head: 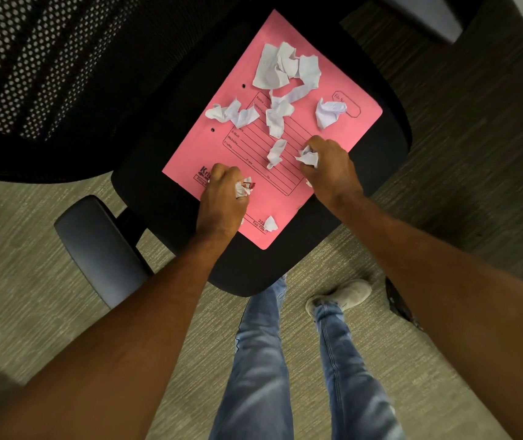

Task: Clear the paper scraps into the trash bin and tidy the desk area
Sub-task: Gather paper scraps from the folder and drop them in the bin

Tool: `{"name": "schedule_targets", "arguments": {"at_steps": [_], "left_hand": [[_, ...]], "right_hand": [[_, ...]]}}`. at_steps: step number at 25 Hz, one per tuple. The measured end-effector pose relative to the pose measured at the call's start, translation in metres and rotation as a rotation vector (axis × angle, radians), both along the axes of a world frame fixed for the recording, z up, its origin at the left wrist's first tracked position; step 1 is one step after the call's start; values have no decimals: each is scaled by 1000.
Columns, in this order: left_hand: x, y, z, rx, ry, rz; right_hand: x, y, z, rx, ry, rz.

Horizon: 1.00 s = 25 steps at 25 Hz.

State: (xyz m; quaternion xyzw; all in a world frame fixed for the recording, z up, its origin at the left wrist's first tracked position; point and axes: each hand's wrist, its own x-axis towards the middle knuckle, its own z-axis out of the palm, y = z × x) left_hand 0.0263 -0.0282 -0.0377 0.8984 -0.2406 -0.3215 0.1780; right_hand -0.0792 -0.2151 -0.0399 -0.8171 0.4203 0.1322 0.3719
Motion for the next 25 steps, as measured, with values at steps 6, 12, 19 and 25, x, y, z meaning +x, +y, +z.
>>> {"name": "schedule_targets", "arguments": {"at_steps": [6,12,19,25], "left_hand": [[-12,-2,12,-28,9,32],[-57,-35,29,-90,5,-62],[-169,-95,36,-168,45,-273],[-304,-138,32,-170,88,-502]], "right_hand": [[-36,9,13,156,-78,-266],[-102,8,24,183,-114,-563],[-248,-3,26,133,-137,-842],[-407,8,13,136,-140,-1072]]}}
